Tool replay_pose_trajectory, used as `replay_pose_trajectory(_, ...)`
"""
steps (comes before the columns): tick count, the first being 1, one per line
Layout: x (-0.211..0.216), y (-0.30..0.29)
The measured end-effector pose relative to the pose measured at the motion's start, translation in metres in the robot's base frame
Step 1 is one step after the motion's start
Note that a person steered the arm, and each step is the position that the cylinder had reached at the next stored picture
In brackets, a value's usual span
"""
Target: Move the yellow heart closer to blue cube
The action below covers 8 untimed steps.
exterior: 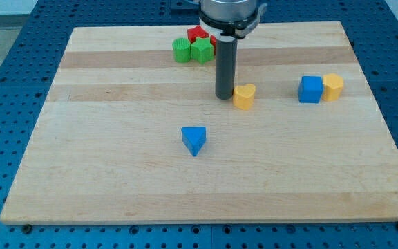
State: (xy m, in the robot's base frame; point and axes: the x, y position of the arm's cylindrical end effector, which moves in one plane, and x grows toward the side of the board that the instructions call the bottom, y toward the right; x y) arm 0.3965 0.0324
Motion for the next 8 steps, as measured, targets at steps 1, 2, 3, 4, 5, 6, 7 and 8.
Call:
replay_pose_trajectory(1,0.000,0.011)
replay_pose_trajectory(2,0.000,0.051)
replay_pose_trajectory(3,0.000,0.097)
replay_pose_trajectory(4,0.000,0.122)
replay_pose_trajectory(5,0.000,0.105)
replay_pose_trajectory(6,0.004,0.065)
replay_pose_trajectory(7,0.054,0.063)
replay_pose_trajectory(8,0.065,0.067)
